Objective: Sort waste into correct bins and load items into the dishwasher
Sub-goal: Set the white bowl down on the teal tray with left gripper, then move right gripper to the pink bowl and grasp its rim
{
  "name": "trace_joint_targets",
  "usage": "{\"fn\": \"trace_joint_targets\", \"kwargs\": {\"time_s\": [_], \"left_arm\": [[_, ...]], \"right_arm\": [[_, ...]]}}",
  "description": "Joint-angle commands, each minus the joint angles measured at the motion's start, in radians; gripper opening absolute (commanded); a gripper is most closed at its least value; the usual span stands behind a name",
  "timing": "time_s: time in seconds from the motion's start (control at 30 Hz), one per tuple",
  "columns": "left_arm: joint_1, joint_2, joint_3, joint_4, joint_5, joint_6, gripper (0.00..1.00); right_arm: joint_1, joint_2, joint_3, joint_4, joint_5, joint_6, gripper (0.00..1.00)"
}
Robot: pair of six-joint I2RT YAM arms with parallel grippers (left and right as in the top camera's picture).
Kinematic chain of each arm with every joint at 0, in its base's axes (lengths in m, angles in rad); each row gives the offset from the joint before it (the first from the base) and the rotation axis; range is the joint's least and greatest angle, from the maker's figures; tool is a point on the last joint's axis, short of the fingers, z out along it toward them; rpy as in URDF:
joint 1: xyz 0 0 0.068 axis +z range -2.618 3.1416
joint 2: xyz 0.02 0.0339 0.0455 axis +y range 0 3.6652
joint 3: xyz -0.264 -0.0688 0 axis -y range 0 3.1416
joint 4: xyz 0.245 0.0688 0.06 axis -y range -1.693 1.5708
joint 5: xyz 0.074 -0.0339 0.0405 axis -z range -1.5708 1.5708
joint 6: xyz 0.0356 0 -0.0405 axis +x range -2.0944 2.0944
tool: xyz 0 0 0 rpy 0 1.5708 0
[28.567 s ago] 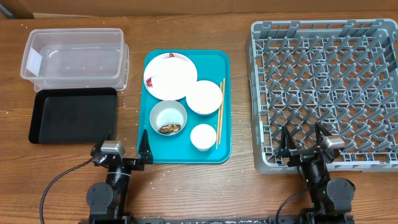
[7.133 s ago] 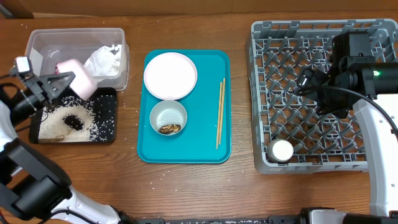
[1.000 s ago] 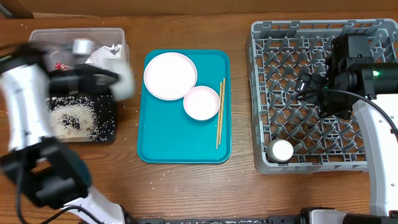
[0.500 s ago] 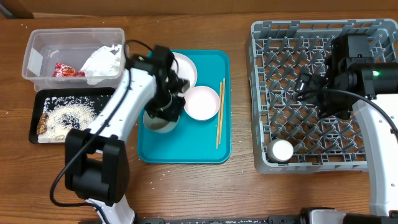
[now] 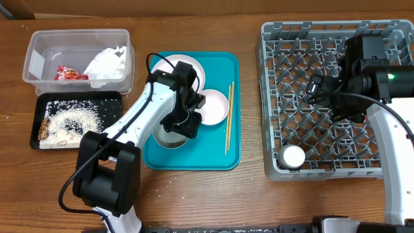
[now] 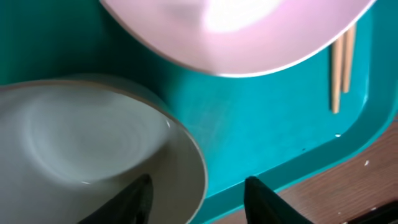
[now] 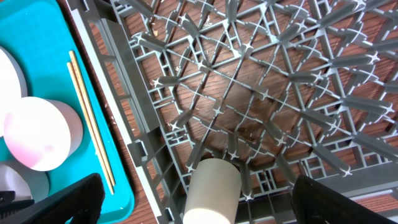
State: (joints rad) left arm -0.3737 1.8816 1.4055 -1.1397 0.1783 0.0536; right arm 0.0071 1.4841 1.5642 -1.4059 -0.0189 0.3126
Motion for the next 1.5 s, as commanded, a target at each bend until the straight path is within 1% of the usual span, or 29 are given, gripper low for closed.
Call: {"fn": "trace_joint_targets", "kwargs": {"time_s": [0.0, 0.07, 0.17, 0.27, 0.33, 0.47, 0.5, 0.63, 0.7, 0.73, 0.83, 0.9, 1.03, 1.2, 1.27, 1.4, 1.47], "left_arm": [[-0.006, -0.002, 0.123, -0.020, -0.002, -0.001, 0.51], [-0.006, -0.002, 0.199, -0.038, -0.002, 0.003, 0.52], [-0.006, -0.002, 0.299, -0.021, -0.002, 0.003, 0.61], [-0.016, -0.002, 0.346, 0.030, 0.006, 0.003, 0.55], [-0.033, -0.001, 0.346, 0.057, 0.006, 0.019, 0.54], [-0.080, 0.030, 0.335, 0.060, -0.021, 0.066, 0.53], [-0.087, 0.044, 0.333, 0.055, -0.038, 0.065, 0.50], [-0.079, 0.087, 0.333, 0.045, -0.055, -0.012, 0.40], [-0.060, 0.088, 0.333, 0.046, -0.055, -0.063, 0.38], [-0.044, 0.085, 0.334, 0.048, -0.055, -0.093, 0.38], [0.008, 0.080, 0.348, 0.042, -0.054, -0.174, 0.40], [0.045, 0.079, 0.350, 0.037, -0.046, -0.201, 0.41], [0.106, 0.079, 0.349, 0.011, -0.002, -0.199, 0.42], [0.137, 0.079, 0.349, -0.002, -0.005, -0.183, 0.42], [0.141, 0.079, 0.349, -0.002, -0.011, -0.181, 0.42], [0.151, 0.079, 0.349, 0.002, -0.052, -0.187, 0.43], [0.165, 0.079, 0.349, 0.009, -0.067, -0.201, 0.44]], "right_arm": [[-0.003, 0.000, 0.003, 0.010, -0.001, -0.007, 0.99], [-0.003, 0.000, 0.003, 0.010, -0.001, -0.007, 0.99], [-0.003, 0.000, 0.003, 0.012, -0.001, -0.006, 0.99], [-0.003, 0.000, 0.003, 0.016, -0.001, -0.006, 0.99], [-0.003, 0.000, 0.003, 0.020, -0.001, -0.006, 0.99], [-0.003, 0.000, 0.003, 0.031, -0.002, -0.006, 0.99], [-0.003, 0.000, 0.003, 0.035, -0.005, -0.005, 0.99], [0.002, 0.000, 0.001, 0.076, -0.088, -0.003, 0.99], [0.012, 0.000, 0.001, 0.106, -0.136, -0.003, 0.95], [0.024, 0.000, 0.000, 0.127, -0.164, 0.000, 0.93], [0.077, 0.005, 0.000, 0.187, -0.185, 0.047, 0.93], [0.125, 0.016, 0.000, 0.229, -0.185, 0.082, 0.93], [0.239, 0.065, 0.000, 0.314, -0.177, 0.145, 0.92], [0.366, 0.163, 0.000, 0.402, -0.132, 0.214, 0.89], [0.406, 0.211, 0.000, 0.424, -0.127, 0.222, 0.87], [0.463, 0.309, 0.000, 0.448, -0.070, 0.288, 0.84], [0.482, 0.355, 0.000, 0.460, -0.059, 0.303, 0.79]]}}
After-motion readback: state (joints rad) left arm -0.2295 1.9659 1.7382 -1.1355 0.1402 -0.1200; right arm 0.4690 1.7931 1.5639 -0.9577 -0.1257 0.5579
